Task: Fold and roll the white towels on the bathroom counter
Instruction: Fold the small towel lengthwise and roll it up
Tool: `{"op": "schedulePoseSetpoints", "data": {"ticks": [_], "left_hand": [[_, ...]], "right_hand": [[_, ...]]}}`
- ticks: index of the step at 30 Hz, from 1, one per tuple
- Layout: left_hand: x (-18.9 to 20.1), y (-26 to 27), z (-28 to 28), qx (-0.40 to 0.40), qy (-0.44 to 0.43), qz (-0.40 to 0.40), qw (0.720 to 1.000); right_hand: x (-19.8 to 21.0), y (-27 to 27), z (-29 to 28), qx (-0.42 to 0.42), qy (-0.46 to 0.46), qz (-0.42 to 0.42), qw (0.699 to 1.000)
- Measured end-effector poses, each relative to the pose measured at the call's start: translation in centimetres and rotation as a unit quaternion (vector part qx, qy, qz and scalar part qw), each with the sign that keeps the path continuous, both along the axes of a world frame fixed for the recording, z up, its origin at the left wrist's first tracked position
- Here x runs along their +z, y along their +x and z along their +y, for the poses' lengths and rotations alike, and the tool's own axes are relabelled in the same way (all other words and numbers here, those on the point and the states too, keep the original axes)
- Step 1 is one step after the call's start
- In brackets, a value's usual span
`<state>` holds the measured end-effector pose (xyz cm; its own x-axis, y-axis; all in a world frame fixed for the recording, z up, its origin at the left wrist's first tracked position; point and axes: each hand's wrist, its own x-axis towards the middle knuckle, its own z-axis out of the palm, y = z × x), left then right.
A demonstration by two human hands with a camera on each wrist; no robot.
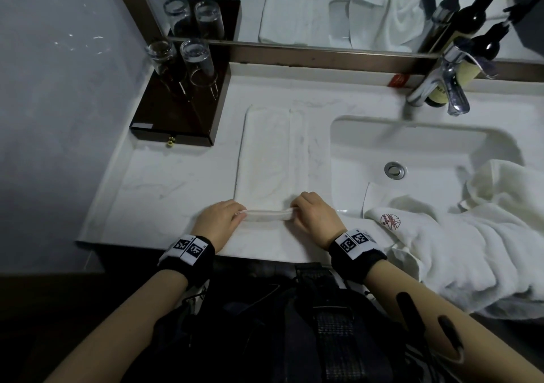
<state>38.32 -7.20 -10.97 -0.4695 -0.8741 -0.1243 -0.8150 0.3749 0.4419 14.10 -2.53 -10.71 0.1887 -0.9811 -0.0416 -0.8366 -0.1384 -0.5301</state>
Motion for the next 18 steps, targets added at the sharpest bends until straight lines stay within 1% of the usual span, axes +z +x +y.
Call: {"op": "schedulePoseSetpoints", "data": {"ticks": [4, 7, 8, 10, 13, 15, 17, 18], "left_hand": [[0.0, -1.0, -1.1, 0.046, 0.017, -0.009, 0.999], [-0.2, -1.4, -1.8, 0.109, 0.026, 0.025, 0.993], [-0.2, -1.4, -2.0, 0.119, 0.029, 0.032, 0.992], [-0.3, -1.6, -2.2, 0.091, 0.003, 0.009, 0.996], [-0.3, -2.1, -2.2, 0.006, -0.060, -0.052, 0.997], [-0.2, -2.4, -1.7, -0.054, -0.093, -0.095, 0.990], [-0.1, -2.5, -1.2, -0.074, -0.111, -0.110, 0.985], [0.0, -2.3, -1.0, -0.073, -0.099, -0.115, 0.986]], "right_hand": [[-0.1, -0.1, -0.1, -0.009, 0.000, -0.001, 1.000], [0.0, -0.1, -0.8, -0.028, 0.023, 0.000, 0.999], [0.0, -0.1, -1.0, -0.031, 0.027, 0.009, 0.999], [-0.2, 0.1, -1.3, -0.029, 0.029, 0.046, 0.998], [-0.5, 0.3, -1.3, -0.033, 0.028, 0.102, 0.994], [-0.6, 0.4, -1.3, -0.037, 0.036, 0.144, 0.988], [-0.6, 0.4, -1.1, -0.032, 0.035, 0.174, 0.984], [-0.5, 0.5, -0.9, -0.026, 0.033, 0.177, 0.983]]}}
